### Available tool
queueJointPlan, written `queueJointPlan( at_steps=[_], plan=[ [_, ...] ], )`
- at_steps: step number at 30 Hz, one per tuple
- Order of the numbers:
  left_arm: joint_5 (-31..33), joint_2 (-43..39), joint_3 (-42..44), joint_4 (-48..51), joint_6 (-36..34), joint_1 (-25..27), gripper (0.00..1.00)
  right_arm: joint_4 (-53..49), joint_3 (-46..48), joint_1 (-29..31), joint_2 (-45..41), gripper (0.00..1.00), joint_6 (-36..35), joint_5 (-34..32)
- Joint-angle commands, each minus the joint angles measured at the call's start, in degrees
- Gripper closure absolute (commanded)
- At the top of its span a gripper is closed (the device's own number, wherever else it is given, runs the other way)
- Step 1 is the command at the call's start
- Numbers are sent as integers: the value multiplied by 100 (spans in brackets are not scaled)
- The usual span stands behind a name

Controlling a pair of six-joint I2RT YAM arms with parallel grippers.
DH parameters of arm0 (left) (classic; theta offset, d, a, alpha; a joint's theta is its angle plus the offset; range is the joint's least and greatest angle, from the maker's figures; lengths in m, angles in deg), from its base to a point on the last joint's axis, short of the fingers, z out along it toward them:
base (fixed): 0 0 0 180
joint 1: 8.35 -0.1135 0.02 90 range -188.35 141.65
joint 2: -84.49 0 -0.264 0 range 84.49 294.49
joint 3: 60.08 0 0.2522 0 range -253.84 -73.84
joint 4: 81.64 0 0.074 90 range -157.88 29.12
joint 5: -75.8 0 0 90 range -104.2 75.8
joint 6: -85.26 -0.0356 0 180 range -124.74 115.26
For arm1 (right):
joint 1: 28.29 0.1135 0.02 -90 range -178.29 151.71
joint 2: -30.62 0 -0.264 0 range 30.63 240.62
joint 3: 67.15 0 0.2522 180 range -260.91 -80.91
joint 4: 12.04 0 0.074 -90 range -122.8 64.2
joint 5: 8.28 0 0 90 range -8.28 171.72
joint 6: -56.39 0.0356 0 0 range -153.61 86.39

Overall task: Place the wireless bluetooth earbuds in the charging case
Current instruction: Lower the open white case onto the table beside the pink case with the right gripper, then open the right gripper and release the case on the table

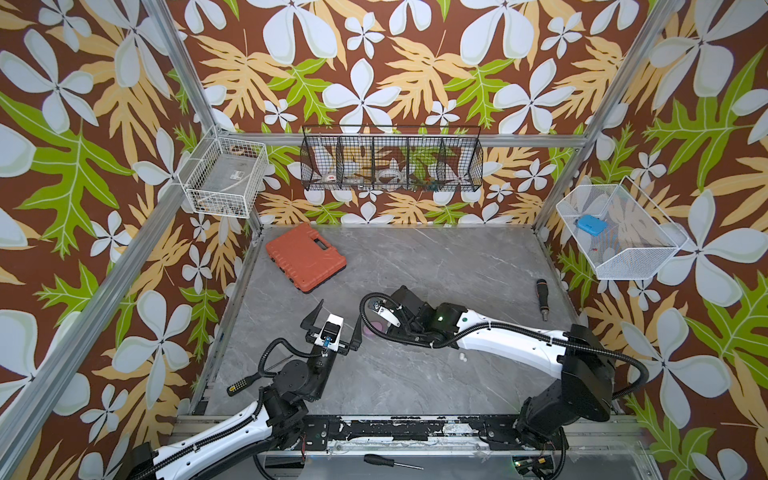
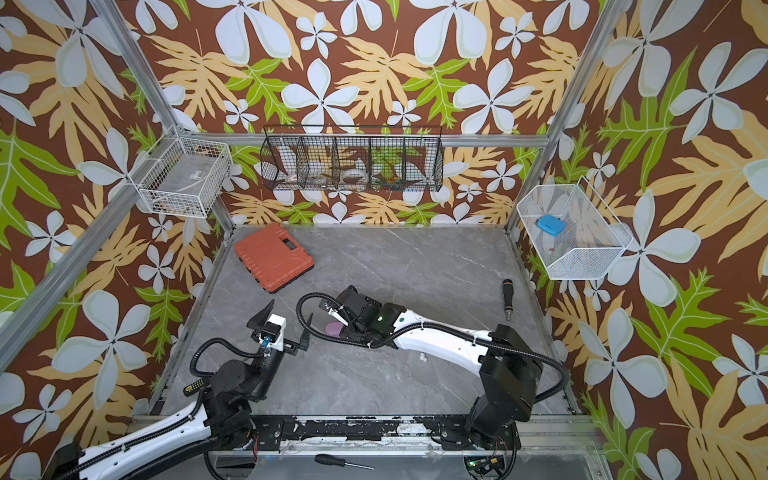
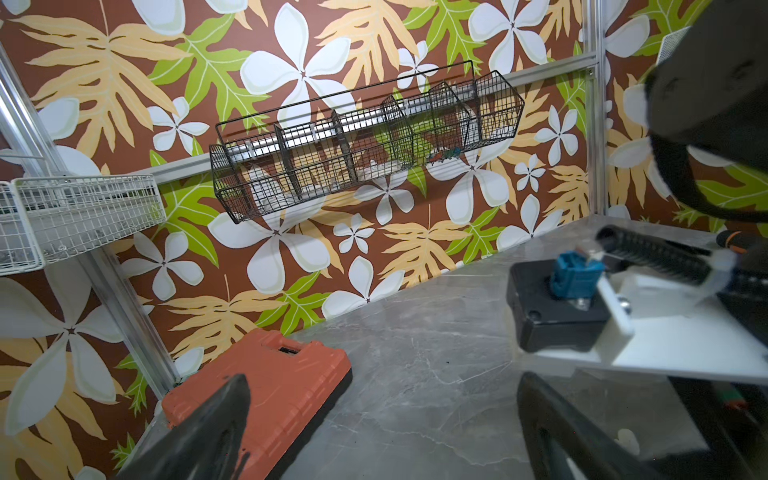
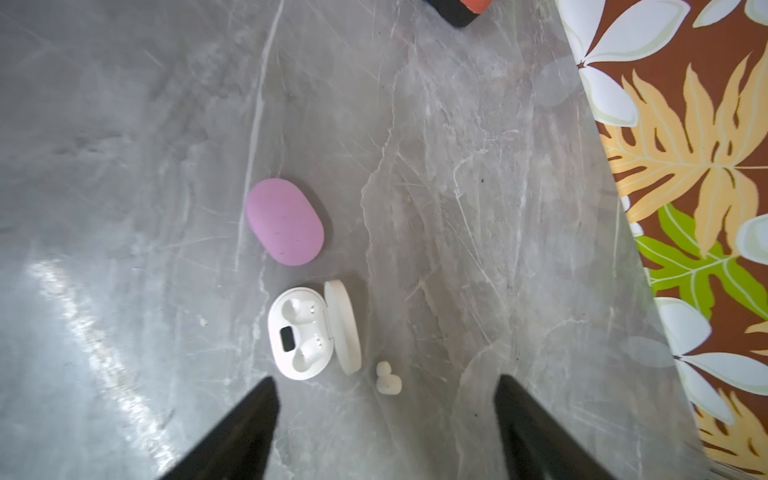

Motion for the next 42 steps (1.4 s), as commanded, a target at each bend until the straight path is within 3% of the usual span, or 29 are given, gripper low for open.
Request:
queueJointPlan(
  at_steps=[1,9,15,26,42],
  plan=[
    [164,-35,-16,-249,111,-15,0,201,314,245,-159,1,780,727],
    [278,-75,-29,-329,167,-15,0,1157,1244,614,-90,1,1778,1499],
    [293,-114,-11,-375,193,-28,0,1459,1359,614,322,1,1982,1815],
    [208,-133,-12,-361,253,-69,0,1381,1156,568,939,0,1770,1545],
    [156,-70,-20,-349,330,-124,0,1142,1240,274,1092,0,1303,1438]
  ],
)
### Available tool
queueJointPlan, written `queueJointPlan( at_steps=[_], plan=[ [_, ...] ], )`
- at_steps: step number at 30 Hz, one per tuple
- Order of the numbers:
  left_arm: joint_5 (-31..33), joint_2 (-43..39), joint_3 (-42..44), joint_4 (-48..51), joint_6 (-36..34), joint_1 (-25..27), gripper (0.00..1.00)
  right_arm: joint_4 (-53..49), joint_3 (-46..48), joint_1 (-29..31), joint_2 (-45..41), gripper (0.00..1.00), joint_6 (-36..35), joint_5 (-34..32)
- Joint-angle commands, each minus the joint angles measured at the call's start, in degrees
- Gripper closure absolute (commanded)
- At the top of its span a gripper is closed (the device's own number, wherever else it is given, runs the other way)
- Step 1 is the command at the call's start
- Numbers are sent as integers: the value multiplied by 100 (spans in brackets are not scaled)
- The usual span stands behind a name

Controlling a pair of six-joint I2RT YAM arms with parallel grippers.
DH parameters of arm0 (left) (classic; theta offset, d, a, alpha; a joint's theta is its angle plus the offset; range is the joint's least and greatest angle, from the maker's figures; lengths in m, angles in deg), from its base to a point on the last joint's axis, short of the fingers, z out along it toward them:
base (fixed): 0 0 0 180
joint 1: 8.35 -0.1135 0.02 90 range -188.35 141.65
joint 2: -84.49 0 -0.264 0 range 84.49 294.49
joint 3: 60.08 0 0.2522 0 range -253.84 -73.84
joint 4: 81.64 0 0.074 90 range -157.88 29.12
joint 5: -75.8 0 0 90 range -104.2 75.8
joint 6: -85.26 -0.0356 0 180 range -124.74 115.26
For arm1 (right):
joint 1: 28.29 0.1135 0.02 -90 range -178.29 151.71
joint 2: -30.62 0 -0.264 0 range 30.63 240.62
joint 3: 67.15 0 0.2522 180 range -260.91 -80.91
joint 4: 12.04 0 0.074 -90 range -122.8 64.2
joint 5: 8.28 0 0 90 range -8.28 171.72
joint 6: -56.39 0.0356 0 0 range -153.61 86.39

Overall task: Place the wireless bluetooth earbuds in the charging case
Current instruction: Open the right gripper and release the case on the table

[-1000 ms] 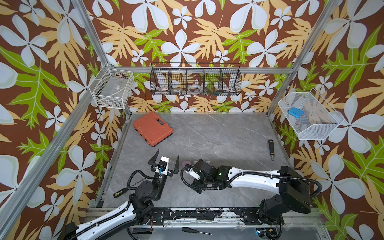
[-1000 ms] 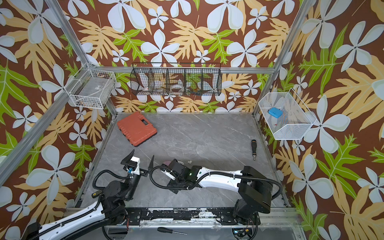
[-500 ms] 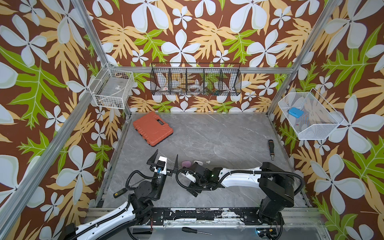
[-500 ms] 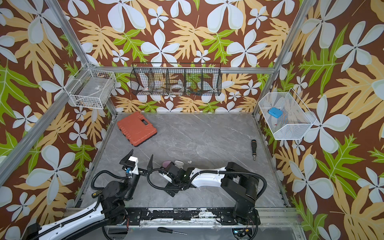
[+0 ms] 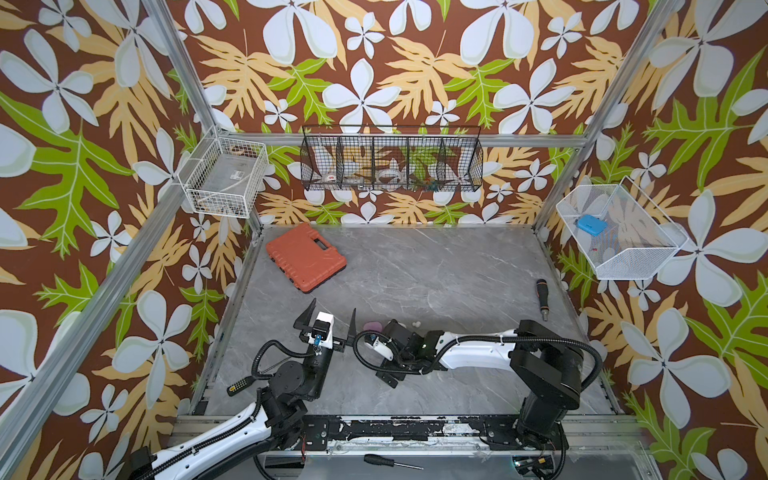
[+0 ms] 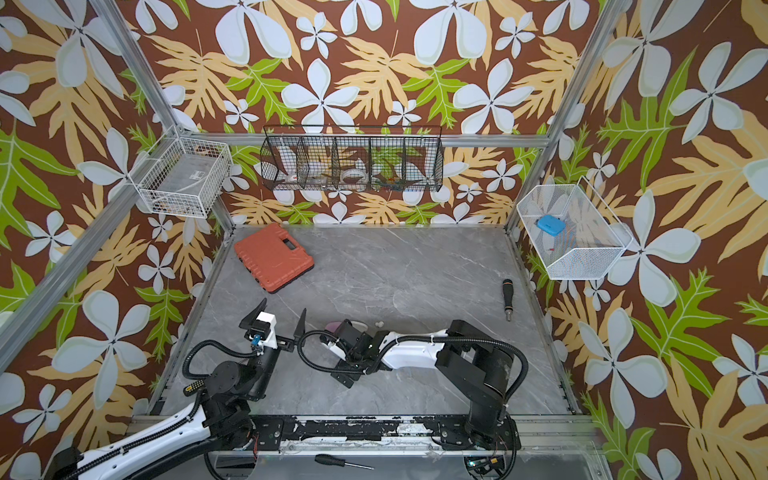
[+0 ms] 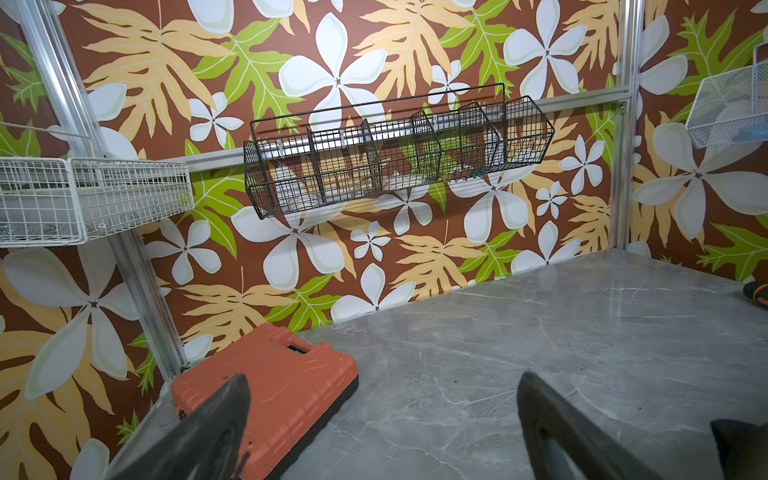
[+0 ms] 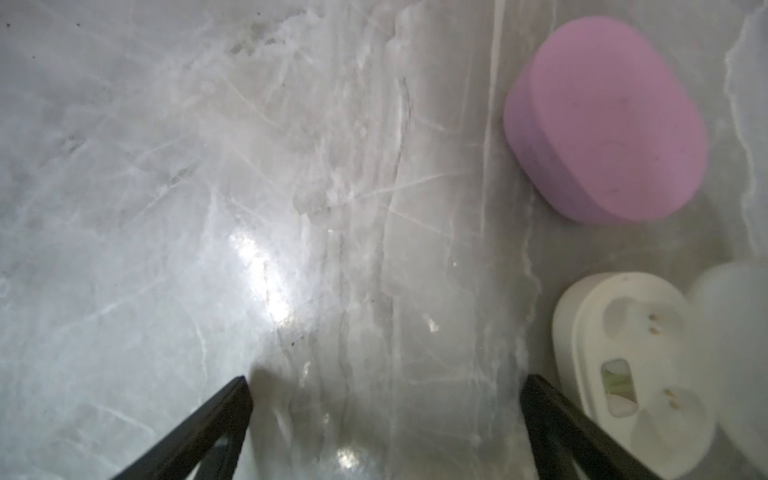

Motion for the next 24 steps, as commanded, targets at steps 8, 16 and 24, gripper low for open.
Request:
queueJointPlan(
  at_steps=[8,16,24],
  plan=[
    [-26,61,-29,-187,69,-33,0,-423,93,-143,-93,0,-270,-321],
    [-17,110,-38,-163,100,-50,0,-552,53,-211,-182,0,-317,-231],
    [-88,37,-42,-45,192,-48,0,-311,550,62,-1743,0,257,-329]
  ],
)
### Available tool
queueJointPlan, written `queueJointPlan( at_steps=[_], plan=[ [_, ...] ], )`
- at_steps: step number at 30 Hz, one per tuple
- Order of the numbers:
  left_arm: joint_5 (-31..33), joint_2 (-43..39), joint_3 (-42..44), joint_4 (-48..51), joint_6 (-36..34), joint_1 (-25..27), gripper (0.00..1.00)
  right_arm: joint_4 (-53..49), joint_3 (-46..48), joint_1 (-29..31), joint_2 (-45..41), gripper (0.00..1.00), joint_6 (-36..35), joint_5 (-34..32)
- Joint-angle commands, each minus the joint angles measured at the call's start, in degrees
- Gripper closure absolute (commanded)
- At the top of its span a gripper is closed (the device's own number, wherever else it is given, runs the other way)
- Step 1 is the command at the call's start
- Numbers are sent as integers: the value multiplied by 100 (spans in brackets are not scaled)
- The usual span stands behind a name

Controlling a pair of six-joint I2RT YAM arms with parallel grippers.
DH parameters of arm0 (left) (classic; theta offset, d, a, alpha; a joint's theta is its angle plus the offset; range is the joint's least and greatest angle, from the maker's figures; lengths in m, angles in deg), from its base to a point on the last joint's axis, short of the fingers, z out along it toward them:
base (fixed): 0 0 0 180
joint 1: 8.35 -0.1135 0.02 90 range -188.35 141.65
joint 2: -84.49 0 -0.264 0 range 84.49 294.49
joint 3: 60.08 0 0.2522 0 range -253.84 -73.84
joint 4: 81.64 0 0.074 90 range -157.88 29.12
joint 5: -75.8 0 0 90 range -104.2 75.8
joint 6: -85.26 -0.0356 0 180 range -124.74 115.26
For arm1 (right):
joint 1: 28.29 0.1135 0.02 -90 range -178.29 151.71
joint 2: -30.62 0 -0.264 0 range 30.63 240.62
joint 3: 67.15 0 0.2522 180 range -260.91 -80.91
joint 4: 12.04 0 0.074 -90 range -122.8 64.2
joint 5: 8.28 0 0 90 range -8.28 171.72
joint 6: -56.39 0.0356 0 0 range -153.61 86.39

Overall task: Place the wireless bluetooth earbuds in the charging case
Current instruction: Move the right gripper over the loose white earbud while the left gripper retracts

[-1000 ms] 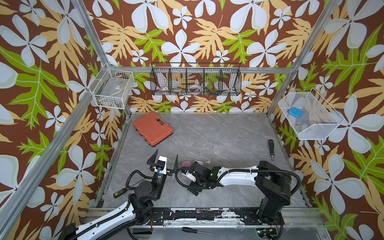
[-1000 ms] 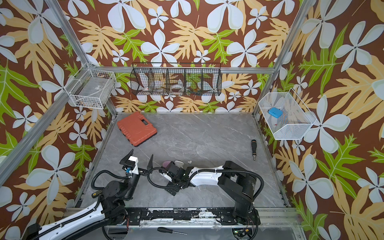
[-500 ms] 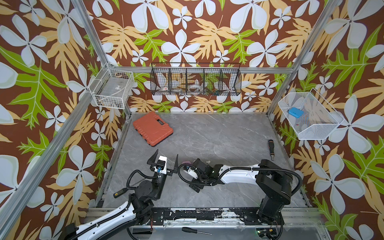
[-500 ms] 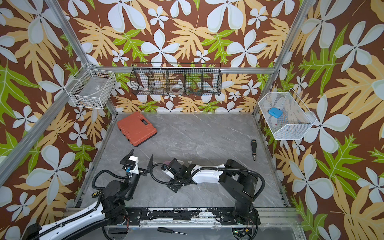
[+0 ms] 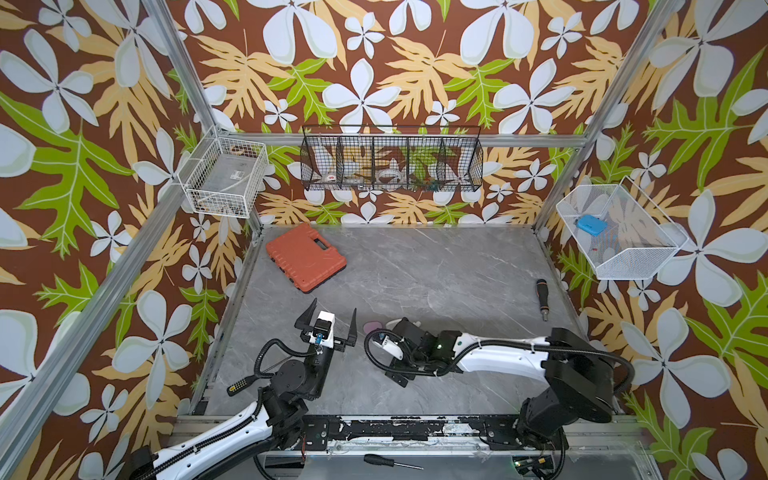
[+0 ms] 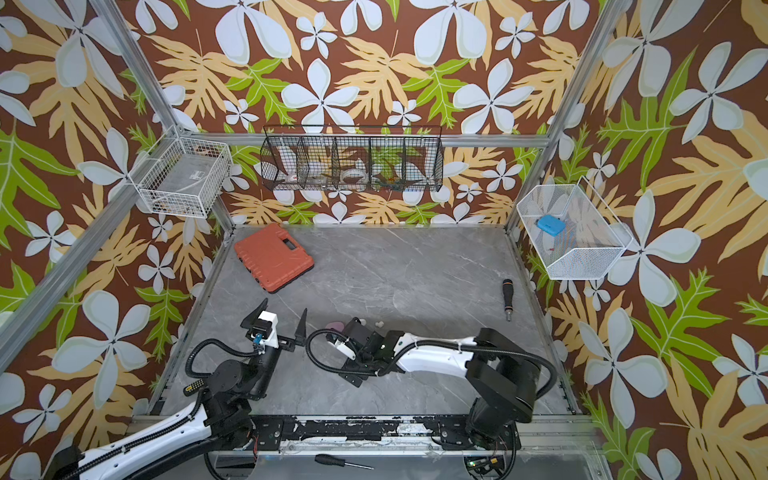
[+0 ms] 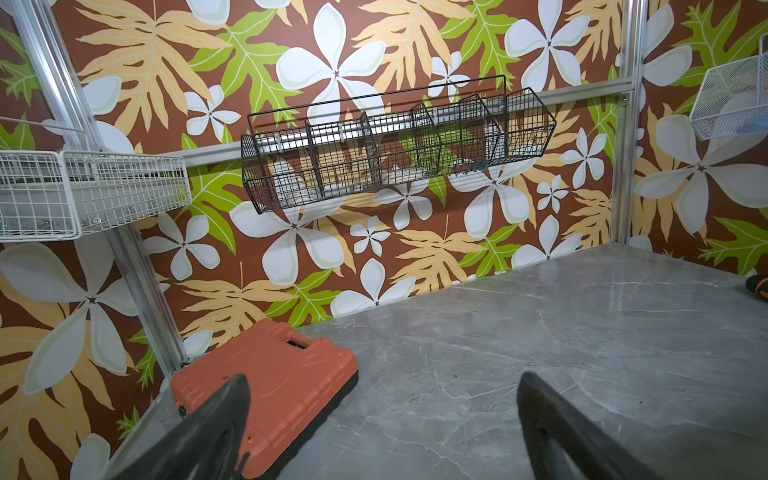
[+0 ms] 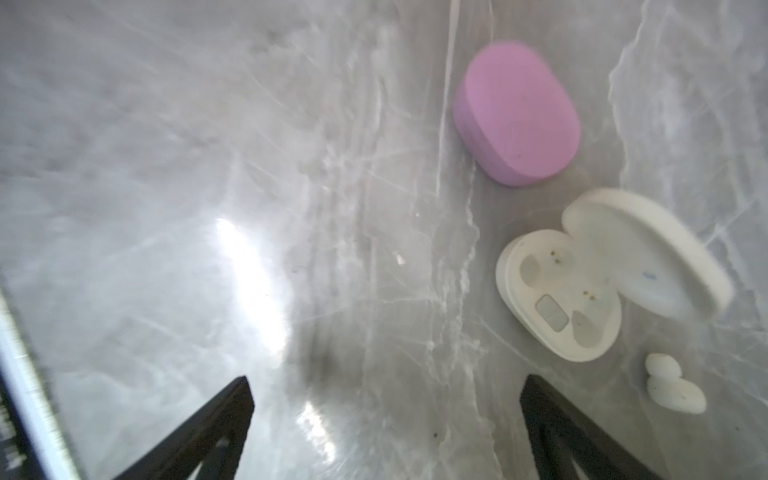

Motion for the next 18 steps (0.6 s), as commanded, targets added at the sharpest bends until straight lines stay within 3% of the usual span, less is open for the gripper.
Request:
queueJointPlan(
  at_steps=[1,6,11,15,18],
  plan=[
    [-138,-77,-53,28,154,-2,0,186,250,10,-742,0,538,-284],
    [-765,-107,-520,1270,571,-4,0,585,1021,3,-2340,0,1609,-1386],
    [-2157,191,-1743,3972,1238,-3,0,-129,1522,-484,-3415,0,3059,-2071],
    [-1688,200,-2195,4961,2288,-2,0,-1082,1702,-1240,-3830,0,3834,-1604],
    [-1522,9,-2289,5440,3000,-8,0,-1217,1977,-1395,-4033,0,4145,-1164]
  ],
)
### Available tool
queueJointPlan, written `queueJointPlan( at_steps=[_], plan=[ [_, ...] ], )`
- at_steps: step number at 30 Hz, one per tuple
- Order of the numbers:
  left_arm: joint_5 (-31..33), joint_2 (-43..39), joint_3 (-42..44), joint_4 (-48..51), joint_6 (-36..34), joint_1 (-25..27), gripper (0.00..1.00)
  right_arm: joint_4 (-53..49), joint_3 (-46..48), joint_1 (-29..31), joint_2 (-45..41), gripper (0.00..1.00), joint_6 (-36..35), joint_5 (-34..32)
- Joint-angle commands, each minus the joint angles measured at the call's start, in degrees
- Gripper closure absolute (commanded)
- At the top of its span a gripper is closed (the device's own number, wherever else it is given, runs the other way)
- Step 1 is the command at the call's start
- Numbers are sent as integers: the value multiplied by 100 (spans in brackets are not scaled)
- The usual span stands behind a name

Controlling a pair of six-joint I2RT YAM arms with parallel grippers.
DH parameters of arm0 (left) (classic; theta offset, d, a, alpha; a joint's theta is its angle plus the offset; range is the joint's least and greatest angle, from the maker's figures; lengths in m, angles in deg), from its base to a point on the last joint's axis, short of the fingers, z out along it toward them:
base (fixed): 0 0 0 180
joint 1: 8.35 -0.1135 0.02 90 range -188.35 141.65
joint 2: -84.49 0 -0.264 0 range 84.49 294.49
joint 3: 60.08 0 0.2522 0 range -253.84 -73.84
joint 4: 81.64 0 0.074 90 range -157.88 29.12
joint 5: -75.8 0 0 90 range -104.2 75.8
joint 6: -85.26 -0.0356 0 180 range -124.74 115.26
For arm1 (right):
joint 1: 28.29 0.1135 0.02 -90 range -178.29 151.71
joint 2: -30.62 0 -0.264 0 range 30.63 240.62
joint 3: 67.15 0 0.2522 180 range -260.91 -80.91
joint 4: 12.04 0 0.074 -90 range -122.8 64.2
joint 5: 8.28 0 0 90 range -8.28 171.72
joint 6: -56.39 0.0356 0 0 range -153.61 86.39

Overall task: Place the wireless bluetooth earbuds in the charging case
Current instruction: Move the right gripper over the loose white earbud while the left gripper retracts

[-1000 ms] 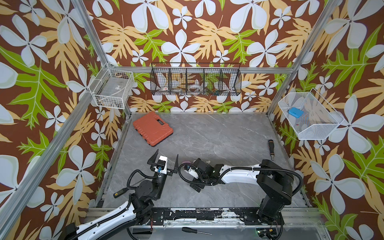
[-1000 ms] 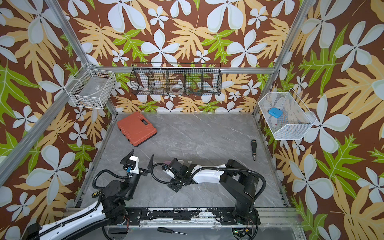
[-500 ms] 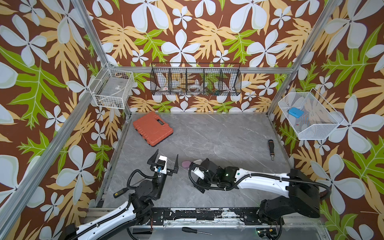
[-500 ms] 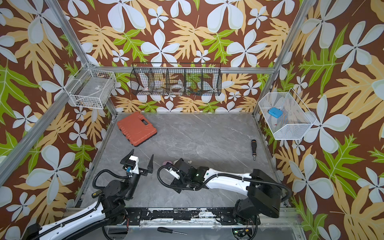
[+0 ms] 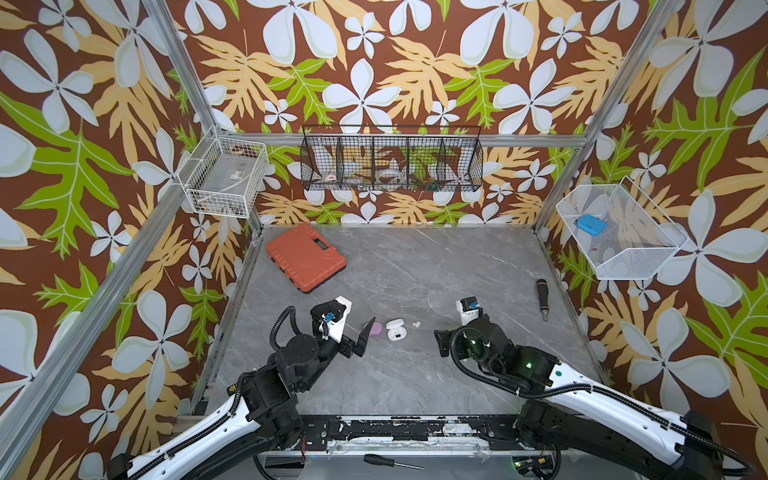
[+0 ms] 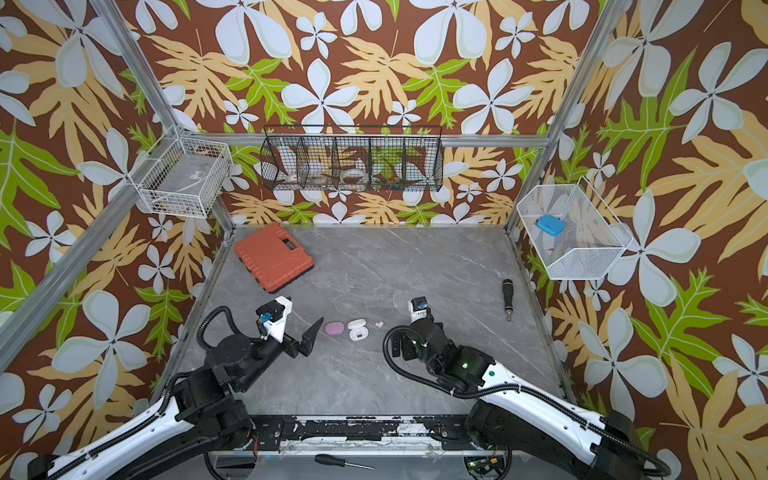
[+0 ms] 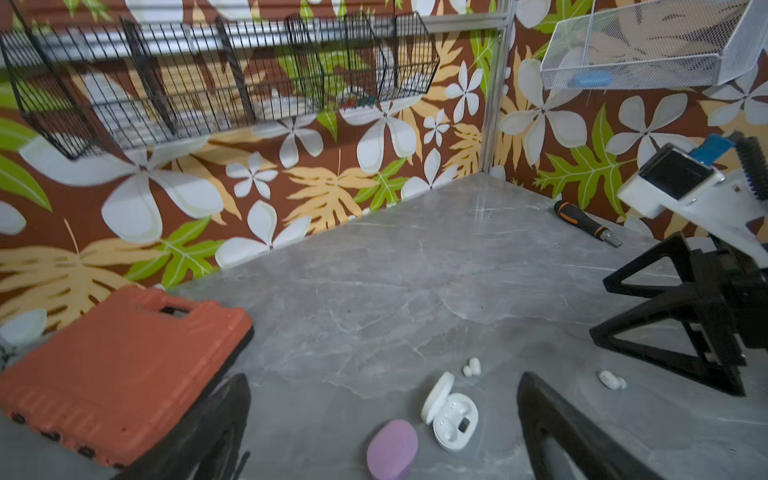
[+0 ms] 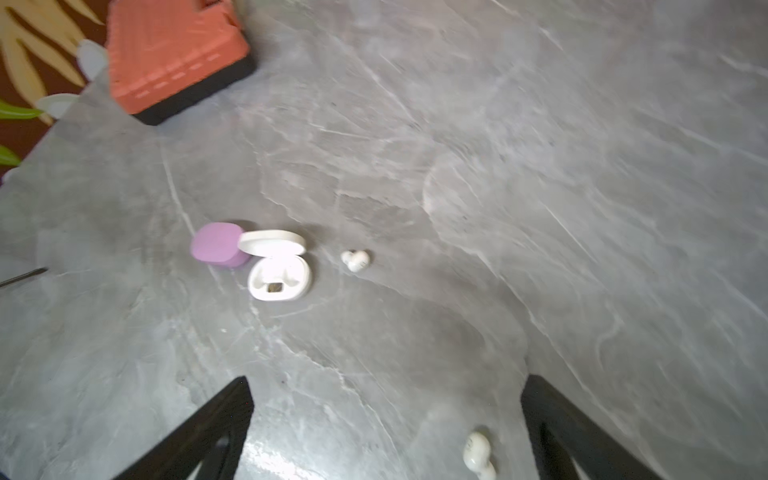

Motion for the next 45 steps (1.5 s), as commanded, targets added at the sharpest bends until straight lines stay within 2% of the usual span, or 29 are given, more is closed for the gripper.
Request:
queueJointPlan(
  at_steps=[1,4,7,11,13,16,22,32,39,45],
  plan=[
    [242,-161,-178,1149,1080,-2,0,-528,187,-88,-171,0,839,503],
    [434,-525,-230,1444,1309,-2,0,-703,268,-102,-258,0,1388,547],
    [646,-1122,175,1173,1508,-2,0,-1052,173,-97,-189,1,1793,495],
    [1158,-1879,546,883,1442,-7,0,-1102,177,-94,0,16,2227,757],
    [1118,-2168,781,768,1243,-10,0,-1052,246,-94,112,21,2409,902],
    [689,-2325,974,546,1059,-2,0,-992,326,-91,242,25,2577,978],
    [567,-1675,921,629,1021,-3,0,-1151,274,-101,178,29,2632,684],
    [475,-217,718,725,1325,-4,0,-1219,239,-101,453,32,2564,631],
    [550,53,651,733,1424,-5,0,-1089,236,-150,678,34,2317,635],
    [633,52,651,743,1434,-2,0,-1023,115,-225,923,40,2132,637]
  ],
)
